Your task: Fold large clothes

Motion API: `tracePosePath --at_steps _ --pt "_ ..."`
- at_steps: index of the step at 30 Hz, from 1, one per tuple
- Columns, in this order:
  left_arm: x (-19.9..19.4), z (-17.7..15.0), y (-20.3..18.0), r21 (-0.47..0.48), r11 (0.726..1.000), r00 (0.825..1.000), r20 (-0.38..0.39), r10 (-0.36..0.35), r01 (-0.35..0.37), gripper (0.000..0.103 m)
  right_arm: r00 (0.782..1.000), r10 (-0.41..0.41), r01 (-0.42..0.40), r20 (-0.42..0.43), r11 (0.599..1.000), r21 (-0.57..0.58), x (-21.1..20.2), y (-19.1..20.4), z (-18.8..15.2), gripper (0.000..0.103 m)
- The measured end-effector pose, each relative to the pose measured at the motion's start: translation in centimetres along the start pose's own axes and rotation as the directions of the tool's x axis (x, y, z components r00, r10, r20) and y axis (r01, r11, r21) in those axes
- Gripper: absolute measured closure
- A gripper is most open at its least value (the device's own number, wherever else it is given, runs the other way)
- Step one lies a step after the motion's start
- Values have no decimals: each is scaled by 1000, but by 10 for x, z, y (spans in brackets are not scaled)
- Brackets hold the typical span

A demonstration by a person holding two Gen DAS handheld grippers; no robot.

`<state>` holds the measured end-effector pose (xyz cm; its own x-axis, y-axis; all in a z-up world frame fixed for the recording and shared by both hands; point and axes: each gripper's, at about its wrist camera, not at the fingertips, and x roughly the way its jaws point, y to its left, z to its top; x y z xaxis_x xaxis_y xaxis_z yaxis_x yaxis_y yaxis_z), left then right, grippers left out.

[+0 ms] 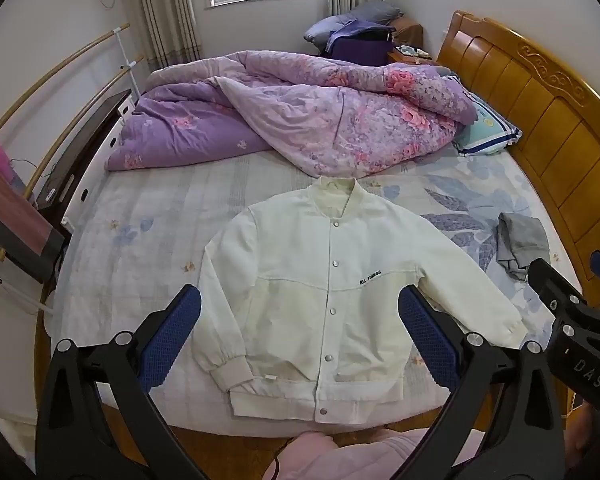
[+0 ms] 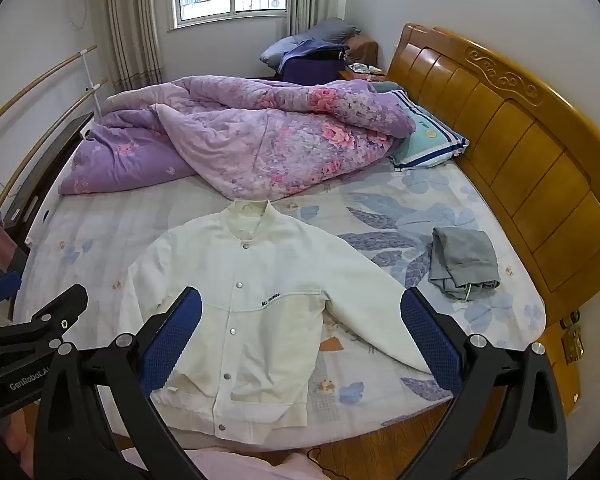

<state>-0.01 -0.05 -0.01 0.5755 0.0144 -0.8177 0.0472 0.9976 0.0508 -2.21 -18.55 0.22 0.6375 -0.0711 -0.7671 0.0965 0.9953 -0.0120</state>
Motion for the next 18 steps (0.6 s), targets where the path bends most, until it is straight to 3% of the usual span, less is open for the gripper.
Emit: tracePosePath --at_steps 12,18 --pt "0 0 0 -4 1000 1000 -1 1 -1 5 1000 4 -4 21 1000 -4 0 13 -2 7" --pt "0 0 0 -3 1000 1000 0 0 0 5 999 27 -26 24 999 -24 0 1 6 7"
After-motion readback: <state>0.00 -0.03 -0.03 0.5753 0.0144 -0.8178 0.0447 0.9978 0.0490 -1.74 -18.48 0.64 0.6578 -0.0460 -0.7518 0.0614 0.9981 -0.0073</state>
